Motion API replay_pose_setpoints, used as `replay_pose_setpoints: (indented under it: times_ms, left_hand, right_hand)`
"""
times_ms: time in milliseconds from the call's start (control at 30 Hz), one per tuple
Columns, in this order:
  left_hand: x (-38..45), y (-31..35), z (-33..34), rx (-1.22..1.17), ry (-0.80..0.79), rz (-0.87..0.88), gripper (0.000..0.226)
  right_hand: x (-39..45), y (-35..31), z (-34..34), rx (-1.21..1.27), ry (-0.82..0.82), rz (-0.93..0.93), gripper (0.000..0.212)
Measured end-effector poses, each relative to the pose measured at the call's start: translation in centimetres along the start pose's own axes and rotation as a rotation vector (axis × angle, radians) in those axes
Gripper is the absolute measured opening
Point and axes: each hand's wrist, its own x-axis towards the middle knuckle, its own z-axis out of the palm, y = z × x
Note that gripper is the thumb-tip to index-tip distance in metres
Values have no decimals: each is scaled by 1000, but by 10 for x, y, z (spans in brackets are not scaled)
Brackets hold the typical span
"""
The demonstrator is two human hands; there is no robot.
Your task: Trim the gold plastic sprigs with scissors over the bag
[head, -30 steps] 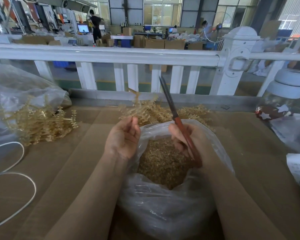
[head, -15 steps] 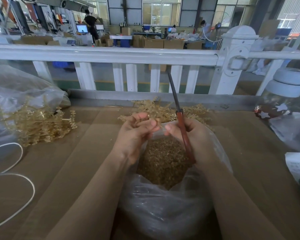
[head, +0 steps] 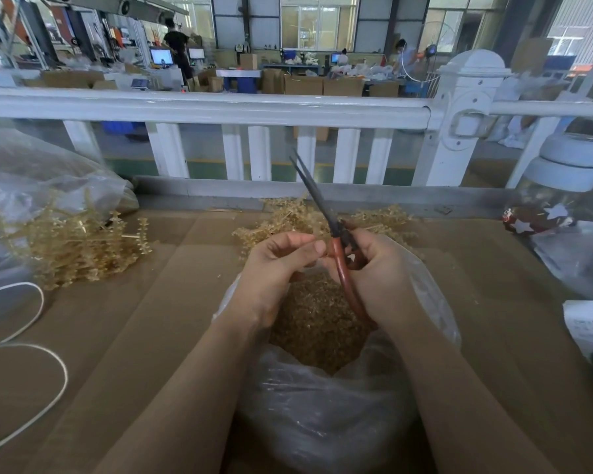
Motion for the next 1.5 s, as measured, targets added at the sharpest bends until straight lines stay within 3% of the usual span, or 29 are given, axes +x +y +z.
replay_pose_setpoints:
  times_ms: [67, 233, 367, 600, 733, 833, 1000, 1333, 1500]
  left_hand:
    - [0, 0, -1, 29, 24, 9, 7]
    - [3, -3, -3, 63, 129, -4, 15]
    - [3, 1, -6, -263, 138, -57, 8]
    - [3, 3, -9, -296, 190, 10, 3]
    - [4, 3, -10, -303, 187, 33, 14]
    - [2, 4, -9, -297, 165, 68, 4]
    - [4, 2, -15, -287, 163, 94, 29]
    - [5, -1, -17, -248, 117, 89, 13]
    - [5, -2, -18, -226, 83, 85, 9]
  right_hand:
    - [1, 2, 1, -51, -14, -8, 26]
    - [1, 4, 2, -87, 22, 12, 21]
    - [-1, 3, 2, -207, 64, 31, 43]
    - [-4, 7, 1, -433, 31, -13, 75]
    - [-5, 7, -2, -530, 46, -75, 65]
    - [-6, 7, -2, -610, 16, -86, 60]
    - [-5, 9, -1, -735, 2, -100, 63]
    - [-5, 8, -2, -816, 38, -138, 64]
    - [-6, 4, 0, -776, 106, -189, 52]
